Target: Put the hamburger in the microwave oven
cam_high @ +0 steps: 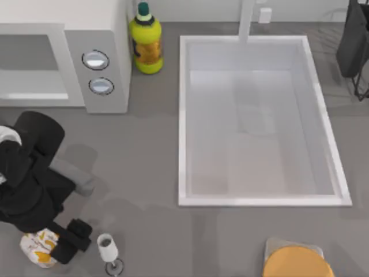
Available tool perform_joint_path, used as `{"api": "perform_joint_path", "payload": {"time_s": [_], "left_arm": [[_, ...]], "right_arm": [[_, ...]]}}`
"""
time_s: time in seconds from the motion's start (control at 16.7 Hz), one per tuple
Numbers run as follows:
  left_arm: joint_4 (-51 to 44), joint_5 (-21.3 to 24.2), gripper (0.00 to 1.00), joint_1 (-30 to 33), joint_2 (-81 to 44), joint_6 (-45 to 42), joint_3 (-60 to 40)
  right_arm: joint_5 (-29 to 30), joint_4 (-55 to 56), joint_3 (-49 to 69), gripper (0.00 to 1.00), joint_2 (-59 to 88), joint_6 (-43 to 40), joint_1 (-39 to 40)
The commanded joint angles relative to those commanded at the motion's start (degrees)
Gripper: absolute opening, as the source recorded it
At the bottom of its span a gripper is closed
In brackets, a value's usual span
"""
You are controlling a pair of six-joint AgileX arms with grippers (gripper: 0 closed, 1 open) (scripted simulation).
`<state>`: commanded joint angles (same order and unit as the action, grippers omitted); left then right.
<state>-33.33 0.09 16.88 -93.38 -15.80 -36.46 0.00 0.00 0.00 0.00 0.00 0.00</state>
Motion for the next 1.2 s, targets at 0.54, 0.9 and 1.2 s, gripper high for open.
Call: {"api": "perform_joint_path", "payload": {"time_s": [0.54,0.9,1.2], "left_arm": [[0.0,0.0,0.4,0.0,0.0,0.0,0.0],[0.0,0.0,0.0,0.0,0.0,0.0,0.0],[0.0,0.0,0.0,0.0,0.0,0.0,0.0]], "right_arm": [[0.0,0.0,0.0,1.0,0.0,0.0,0.0],[0.0,0.0,0.0,1.0,0.0,0.0,0.0],[0.0,0.0,0.0,1.0,0.0,0.0,0.0]]}}
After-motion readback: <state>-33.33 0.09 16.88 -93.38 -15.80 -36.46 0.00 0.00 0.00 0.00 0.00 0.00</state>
